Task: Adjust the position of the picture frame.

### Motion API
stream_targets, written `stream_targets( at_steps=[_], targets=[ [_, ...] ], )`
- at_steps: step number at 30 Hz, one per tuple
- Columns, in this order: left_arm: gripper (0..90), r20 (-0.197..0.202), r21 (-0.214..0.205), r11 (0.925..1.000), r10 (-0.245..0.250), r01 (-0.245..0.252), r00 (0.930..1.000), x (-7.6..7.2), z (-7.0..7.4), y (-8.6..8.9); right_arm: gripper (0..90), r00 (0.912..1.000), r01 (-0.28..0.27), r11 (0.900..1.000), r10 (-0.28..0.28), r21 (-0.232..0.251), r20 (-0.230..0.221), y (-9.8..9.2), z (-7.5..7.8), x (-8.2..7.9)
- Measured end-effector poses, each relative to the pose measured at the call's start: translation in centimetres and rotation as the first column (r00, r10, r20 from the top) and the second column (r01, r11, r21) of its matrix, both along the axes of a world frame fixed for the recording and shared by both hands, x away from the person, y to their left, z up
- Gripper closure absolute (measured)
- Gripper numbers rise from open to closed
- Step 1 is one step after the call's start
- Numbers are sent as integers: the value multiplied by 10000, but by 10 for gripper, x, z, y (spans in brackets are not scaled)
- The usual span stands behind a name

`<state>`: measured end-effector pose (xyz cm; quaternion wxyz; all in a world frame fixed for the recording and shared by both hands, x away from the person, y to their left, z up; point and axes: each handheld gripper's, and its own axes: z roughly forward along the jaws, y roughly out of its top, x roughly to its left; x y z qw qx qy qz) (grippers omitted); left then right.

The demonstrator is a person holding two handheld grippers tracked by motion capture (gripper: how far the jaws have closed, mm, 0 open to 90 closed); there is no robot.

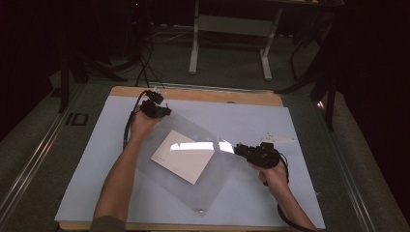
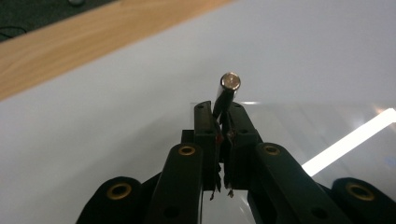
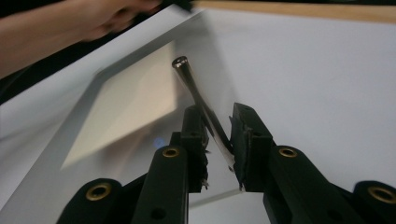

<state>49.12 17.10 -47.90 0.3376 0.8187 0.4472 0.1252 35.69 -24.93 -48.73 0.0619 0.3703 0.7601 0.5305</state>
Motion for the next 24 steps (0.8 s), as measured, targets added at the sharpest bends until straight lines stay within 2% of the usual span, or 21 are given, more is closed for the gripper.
stream_targets(
  at_steps=[6,9,13,19,24],
  targets=[
    [858,58,-69,10000,-26,27,10000,-22,-8,18,753,9963,727,9972,-718,162,-480,-5,-3,40],
    [858,113,-182,9997,133,-131,9998,-33,-12,23,754,9928,1027,9946,-1015,162,-634,-4,-4,60],
    [856,194,-285,9986,442,-436,9988,-45,-14,28,755,9893,1213,9926,-1205,48,-827,-1,-6,78],
    [851,192,-325,9981,532,-526,9984,-51,-14,32,756,9841,1465,9892,-1460,-20,-1012,6,-12,93],
    [845,196,-47,9971,764,-763,9969,-50,-18,32,757,9815,1504,9882,-1528,-297,-1154,12,-22,97]
  ],
)
